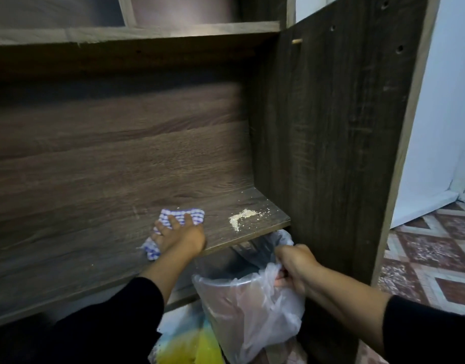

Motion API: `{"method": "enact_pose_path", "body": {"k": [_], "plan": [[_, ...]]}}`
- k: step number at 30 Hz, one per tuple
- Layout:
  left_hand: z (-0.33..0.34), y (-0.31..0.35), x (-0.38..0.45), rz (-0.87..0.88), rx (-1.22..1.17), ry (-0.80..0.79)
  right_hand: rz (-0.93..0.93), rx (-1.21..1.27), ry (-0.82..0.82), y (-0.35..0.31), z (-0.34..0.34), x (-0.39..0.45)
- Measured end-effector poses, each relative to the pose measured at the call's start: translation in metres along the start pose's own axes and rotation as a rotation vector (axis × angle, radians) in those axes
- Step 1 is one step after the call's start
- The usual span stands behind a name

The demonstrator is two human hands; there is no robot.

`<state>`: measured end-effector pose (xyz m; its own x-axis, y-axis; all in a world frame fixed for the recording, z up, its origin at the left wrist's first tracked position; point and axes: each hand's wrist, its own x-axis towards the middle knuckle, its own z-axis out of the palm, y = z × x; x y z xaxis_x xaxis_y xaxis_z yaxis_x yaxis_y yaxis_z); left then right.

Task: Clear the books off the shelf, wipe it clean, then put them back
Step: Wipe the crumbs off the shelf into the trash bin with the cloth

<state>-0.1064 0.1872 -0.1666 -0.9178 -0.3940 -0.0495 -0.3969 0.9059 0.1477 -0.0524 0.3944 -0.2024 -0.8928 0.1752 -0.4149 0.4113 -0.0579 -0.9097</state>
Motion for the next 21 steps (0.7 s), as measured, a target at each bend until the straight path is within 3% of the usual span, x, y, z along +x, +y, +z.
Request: {"method": "enact_pose_path", "body": {"k": [13, 21], "plan": [[0.013, 0.091, 0.027, 0.473, -0.034, -0.031, -0.003, 0.023, 0.007, 0.009, -0.02, 0.005], [0.012, 0.085, 0.009, 0.772, -0.173, -0.116, -0.028, 0.005, 0.006, 0.005, -0.026, -0.009]]}}
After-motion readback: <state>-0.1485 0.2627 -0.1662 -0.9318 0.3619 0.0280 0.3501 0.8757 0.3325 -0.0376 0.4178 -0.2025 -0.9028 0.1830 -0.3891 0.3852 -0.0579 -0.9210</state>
